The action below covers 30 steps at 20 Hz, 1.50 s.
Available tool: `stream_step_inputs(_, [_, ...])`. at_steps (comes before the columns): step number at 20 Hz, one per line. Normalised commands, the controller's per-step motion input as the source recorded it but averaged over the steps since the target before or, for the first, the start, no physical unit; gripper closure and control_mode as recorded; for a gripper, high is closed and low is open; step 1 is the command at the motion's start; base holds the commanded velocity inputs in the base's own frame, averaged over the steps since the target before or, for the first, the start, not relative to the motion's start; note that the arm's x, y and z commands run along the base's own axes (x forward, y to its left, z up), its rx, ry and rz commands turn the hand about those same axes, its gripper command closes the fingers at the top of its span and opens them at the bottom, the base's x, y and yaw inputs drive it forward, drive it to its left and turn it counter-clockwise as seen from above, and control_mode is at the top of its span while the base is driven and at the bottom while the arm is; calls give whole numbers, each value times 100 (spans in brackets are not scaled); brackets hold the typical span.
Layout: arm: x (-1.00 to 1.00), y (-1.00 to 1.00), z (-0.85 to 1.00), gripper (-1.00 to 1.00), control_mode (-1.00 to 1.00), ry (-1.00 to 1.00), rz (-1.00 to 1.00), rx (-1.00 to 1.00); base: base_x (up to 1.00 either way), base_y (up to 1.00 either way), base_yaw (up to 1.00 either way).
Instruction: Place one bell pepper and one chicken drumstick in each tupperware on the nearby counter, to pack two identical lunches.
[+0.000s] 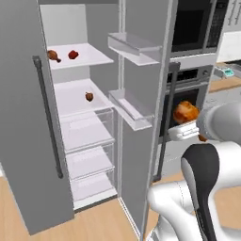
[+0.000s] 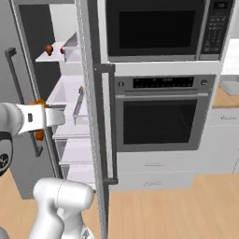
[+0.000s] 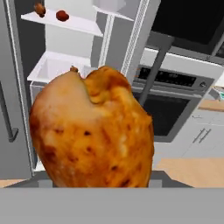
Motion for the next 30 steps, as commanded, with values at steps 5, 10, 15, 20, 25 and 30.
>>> stream_step_inputs(5, [0, 0, 0, 100, 100, 0, 0, 0, 25, -100, -30])
stream_step_inputs(10, [0, 0, 0, 100, 100, 0, 0, 0, 100, -100, 0])
stream_step_inputs(15, [0, 0, 0, 100, 100, 0, 0, 0, 91, -100, 9])
stream_step_inputs(20, [0, 0, 0, 100, 100, 0, 0, 0, 68, -100, 0])
stream_step_inputs(25, [0, 0, 0, 100, 100, 0, 0, 0, 75, -100, 3])
stream_step_inputs(30, [0, 0, 0, 100, 100, 0, 0, 0, 92, -100, 17])
